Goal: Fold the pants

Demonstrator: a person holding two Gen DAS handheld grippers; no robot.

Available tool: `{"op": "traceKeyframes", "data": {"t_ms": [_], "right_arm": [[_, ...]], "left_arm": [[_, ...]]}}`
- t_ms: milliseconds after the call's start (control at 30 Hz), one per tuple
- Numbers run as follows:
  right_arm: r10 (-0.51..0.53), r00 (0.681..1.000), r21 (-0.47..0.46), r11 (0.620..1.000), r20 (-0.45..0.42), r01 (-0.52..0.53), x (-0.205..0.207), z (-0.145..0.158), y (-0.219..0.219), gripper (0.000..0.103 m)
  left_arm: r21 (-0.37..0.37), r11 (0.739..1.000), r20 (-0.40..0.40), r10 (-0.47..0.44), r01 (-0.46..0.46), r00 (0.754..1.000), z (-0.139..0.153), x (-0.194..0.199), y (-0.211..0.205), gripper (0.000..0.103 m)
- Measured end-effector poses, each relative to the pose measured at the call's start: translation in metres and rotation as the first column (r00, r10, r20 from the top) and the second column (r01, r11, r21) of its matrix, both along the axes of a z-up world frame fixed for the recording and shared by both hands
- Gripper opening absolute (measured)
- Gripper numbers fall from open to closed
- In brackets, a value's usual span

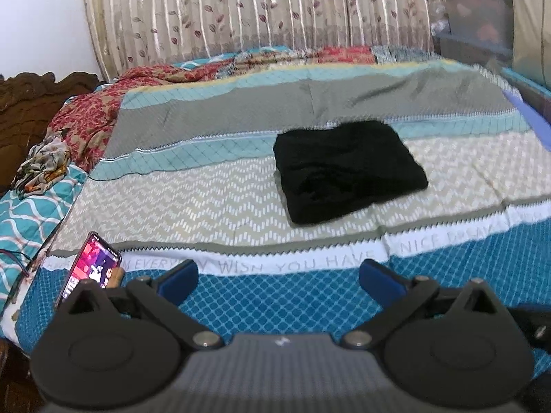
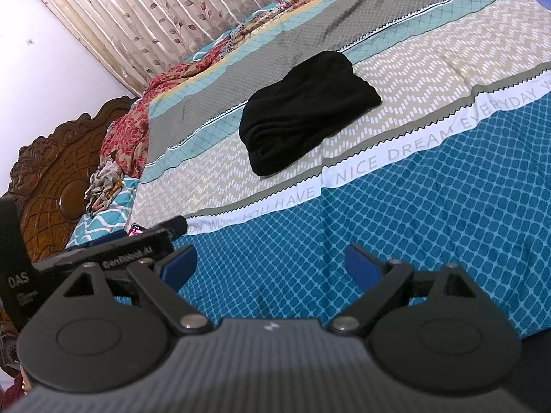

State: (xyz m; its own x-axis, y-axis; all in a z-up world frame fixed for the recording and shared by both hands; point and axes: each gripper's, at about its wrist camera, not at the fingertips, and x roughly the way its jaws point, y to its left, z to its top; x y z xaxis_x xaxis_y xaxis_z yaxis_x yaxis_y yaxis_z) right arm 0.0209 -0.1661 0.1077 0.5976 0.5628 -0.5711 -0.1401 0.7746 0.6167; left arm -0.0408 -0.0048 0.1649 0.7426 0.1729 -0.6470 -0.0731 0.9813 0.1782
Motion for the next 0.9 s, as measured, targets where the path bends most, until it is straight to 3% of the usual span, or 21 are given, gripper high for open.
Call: {"op": "traceKeyframes", "data": {"t_ms": [200,367,533,900], "right_arm": [[0.011,1.0,-0.01,1.0,0.005,-0.01,-0.001,-0.001,0.003,0.094],[0.013,1.0,-0.014,1.0,0.006,-0.012,0.0,0.0,0.004,0.095],[0.012,1.0,-0.015,1.0,0.003,-0.012,0.0,0.0,0.005,0.095],[0.017,1.0,-0.014,1.0,-0.005,-0.017,0.0,-0.001,0.007,0.095]], "left_arm": [[-0.028,1.0,0.065,-0.003,0.005,0.998,0.013,-0.006,0.001,0.103],[0.004,1.0,0.039,0.012,-0.012,0.999,0.01,-0.004,-0.004,0.103],[-0.032,0.999,0.01,0.016,-0.016,1.0,0.008,-0.004,-0.002,0.103],[0.01,1.0,-0.038,0.024,-0.023,0.999,0.0,0.0,-0.004,0.103]]}}
